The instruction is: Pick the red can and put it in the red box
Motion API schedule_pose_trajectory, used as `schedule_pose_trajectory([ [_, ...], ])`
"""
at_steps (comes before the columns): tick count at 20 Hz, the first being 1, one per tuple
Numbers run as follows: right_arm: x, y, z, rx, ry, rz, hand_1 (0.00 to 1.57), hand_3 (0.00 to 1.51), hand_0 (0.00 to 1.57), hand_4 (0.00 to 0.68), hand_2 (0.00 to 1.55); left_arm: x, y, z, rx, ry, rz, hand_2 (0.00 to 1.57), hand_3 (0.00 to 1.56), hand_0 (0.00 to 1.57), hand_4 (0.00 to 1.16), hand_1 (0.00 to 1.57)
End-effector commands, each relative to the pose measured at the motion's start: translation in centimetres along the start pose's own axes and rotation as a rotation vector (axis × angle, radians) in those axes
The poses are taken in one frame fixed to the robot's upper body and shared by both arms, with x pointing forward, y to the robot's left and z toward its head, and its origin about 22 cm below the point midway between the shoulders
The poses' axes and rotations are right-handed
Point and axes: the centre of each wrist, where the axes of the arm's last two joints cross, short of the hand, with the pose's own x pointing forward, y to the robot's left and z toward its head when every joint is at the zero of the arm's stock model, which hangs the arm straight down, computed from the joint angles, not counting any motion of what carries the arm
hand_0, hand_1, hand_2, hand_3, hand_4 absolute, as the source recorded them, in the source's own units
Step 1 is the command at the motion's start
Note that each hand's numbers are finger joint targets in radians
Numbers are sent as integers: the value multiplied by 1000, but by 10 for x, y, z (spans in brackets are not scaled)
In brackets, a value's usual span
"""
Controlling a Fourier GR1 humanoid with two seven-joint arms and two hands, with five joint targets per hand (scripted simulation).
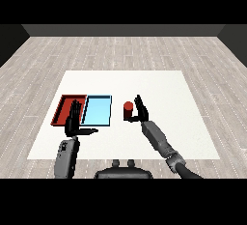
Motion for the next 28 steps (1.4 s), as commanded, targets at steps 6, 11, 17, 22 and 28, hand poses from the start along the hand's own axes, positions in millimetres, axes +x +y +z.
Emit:
schedule_pose_trajectory([
  [6,-1,-1,-7,16,3,-39,0,0,0,0,0,30,1,-17,-2,0,7,0,0,0,0,0],
  [11,10,21,-24,28,9,-44,0,0,0,0,0,20,19,20,-11,8,-9,0,0,0,0,0],
  [17,3,33,-17,44,18,-64,0,0,0,0,0,6,13,13,4,7,-10,0,0,0,0,0],
  [22,14,45,-24,52,18,-37,0,0,0,0,0,14,-4,1,-11,-2,-2,0,0,0,0,0],
  [28,-6,34,-9,-10,96,40,0,0,0,0,0,7,5,20,-2,21,6,0,0,0,0,0],
])
